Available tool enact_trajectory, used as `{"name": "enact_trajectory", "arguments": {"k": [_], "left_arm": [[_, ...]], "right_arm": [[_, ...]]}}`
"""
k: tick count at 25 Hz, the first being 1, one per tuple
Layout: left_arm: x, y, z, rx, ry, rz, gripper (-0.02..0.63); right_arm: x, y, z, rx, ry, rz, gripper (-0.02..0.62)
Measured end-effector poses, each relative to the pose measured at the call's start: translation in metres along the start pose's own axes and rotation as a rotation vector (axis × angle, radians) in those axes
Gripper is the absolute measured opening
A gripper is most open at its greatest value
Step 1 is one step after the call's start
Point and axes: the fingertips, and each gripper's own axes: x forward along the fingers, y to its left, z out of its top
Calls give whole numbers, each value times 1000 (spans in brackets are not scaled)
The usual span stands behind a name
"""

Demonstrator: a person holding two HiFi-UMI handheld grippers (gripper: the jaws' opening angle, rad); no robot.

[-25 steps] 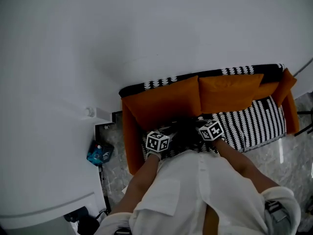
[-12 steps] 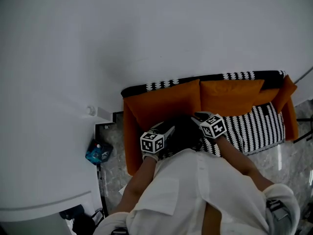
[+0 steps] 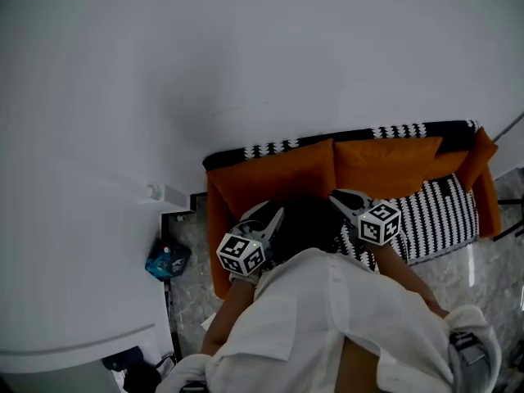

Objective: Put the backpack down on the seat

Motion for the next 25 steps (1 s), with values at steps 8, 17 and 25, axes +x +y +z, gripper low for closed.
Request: {"name": "enact_trajectory", "arguments": {"k": [8, 17, 25], "left_arm": [[-11, -19, 49, 121, -75, -2, 69], [-15, -23, 55, 101, -103, 10, 64], [-18, -24, 54, 89, -103, 11, 64]], "right_arm": [[-27, 17, 45, -55, -125, 40, 20], [-30, 33, 63, -126, -154, 77, 18], [-29, 40, 60, -136, -138, 91, 18]]}}
